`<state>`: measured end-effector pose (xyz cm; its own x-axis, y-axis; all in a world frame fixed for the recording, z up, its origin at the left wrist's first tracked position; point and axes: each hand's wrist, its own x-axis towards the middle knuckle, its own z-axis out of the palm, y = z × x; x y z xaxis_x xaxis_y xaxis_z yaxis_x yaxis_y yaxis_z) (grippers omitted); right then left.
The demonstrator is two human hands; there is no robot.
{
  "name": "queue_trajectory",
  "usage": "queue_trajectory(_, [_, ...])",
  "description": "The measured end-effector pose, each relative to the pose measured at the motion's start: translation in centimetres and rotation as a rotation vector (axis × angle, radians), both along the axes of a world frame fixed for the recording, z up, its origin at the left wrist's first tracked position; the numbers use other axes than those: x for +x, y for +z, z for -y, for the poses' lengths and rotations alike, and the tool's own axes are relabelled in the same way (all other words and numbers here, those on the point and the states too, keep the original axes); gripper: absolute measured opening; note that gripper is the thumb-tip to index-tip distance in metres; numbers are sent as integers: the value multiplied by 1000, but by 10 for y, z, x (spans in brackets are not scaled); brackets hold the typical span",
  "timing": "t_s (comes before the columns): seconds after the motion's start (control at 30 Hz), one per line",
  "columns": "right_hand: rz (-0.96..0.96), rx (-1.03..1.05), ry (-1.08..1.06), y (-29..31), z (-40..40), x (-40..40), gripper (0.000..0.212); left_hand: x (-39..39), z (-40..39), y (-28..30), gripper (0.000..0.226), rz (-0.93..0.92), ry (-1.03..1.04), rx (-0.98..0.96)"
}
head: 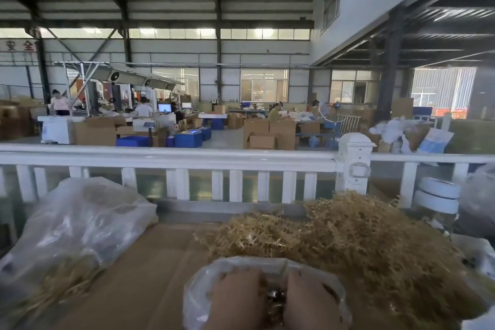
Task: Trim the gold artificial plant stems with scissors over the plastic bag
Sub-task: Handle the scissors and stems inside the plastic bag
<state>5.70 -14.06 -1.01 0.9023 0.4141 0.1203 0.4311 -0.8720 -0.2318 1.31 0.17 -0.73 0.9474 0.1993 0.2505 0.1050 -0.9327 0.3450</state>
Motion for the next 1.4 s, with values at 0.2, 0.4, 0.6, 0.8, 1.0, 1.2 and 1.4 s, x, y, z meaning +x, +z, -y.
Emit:
queue_trajectory(0.2, [-159,-126,-13,1,-13,24,62,18,-10,-38,58,-280,-63,104])
queue_trajectory(0.4, [-151,-60,-32,0,-16,36,43,36,-8,-54,61,-246,32,18])
queue_trajectory(0.6, [-73,45,-54,-5,-20,60,39,68,-14,-57,69,-282,31,-39])
queue_trajectory(0.8, [2,117,-128,-9,-18,77,39,85,-18,-59,67,-236,21,-22])
queue_trajectory(1.0, [-23,48,-135,-14,-3,87,51,84,-22,-63,67,-198,23,-20])
queue_trajectory(1.2, [53,-95,-78,-8,-1,89,40,80,-27,-64,65,-102,10,-67])
queue_trajectory(1.4, [110,-17,-38,-4,-5,86,15,77,-30,-61,63,-58,10,-117])
